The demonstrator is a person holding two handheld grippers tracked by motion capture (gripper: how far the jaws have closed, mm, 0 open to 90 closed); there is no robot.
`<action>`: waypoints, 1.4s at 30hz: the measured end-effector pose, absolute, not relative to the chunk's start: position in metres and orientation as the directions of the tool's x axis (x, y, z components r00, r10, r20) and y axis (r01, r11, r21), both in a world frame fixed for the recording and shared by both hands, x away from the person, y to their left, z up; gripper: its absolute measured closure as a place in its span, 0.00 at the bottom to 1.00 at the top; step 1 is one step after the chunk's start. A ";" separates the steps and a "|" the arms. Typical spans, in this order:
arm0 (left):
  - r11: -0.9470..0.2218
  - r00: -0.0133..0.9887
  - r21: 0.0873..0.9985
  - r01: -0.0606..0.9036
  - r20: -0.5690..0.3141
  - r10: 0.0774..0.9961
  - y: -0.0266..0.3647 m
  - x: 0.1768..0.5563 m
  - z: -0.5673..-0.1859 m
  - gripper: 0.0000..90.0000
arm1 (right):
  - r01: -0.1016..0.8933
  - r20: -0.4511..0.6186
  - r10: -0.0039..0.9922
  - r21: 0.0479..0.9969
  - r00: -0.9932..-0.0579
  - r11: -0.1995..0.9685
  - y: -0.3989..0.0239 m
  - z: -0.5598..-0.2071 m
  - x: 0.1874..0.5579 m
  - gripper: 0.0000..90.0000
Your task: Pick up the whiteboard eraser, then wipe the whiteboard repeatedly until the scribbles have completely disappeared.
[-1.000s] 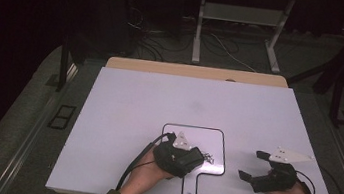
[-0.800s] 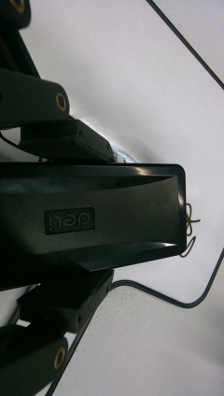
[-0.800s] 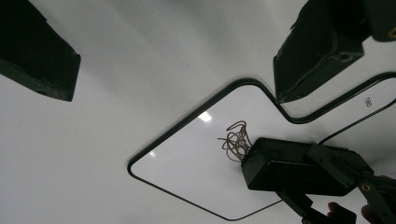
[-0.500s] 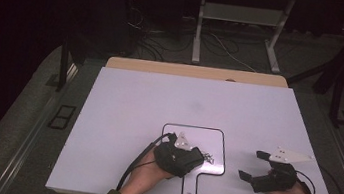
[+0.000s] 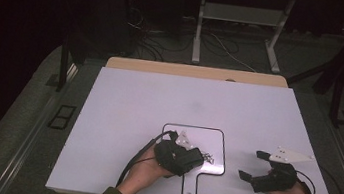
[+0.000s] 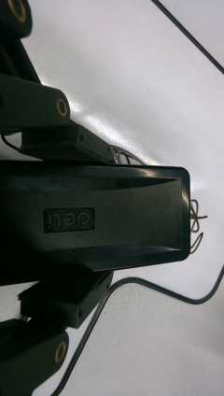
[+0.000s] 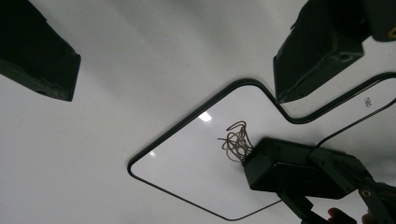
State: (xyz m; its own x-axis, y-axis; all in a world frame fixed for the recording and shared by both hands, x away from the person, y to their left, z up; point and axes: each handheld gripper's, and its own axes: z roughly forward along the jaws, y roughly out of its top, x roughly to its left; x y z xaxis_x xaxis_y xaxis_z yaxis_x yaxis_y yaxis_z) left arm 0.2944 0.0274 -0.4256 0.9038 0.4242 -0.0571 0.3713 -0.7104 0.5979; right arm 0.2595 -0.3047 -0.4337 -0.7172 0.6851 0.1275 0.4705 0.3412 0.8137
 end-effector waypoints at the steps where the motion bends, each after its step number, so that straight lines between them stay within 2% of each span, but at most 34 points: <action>1: -0.708 0.904 0.602 0.369 -0.057 0.423 0.028 0.295 -0.425 0.43 | 0.470 0.128 0.685 0.814 -0.717 0.340 -0.305 -0.434 0.260 0.00; 9: -0.724 0.927 0.608 0.326 -0.055 0.371 0.037 0.303 -0.414 0.43 | 0.471 0.129 0.685 0.814 -0.717 0.339 -0.305 -0.434 0.260 0.00; 23: -0.734 0.934 0.599 0.321 -0.070 0.351 0.056 0.326 -0.404 0.43 | 0.471 0.130 0.686 0.815 -0.716 0.337 -0.305 -0.433 0.259 0.00; 35: -0.769 0.947 0.568 0.293 -0.062 0.315 0.058 0.346 -0.407 0.43 | 0.472 0.132 0.685 0.815 -0.717 0.336 -0.305 -0.434 0.260 0.00; 42: -0.794 0.950 0.542 0.276 -0.027 0.311 0.056 0.356 -0.416 0.43 | 0.474 0.134 0.684 0.813 -0.717 0.338 -0.305 -0.435 0.261 0.00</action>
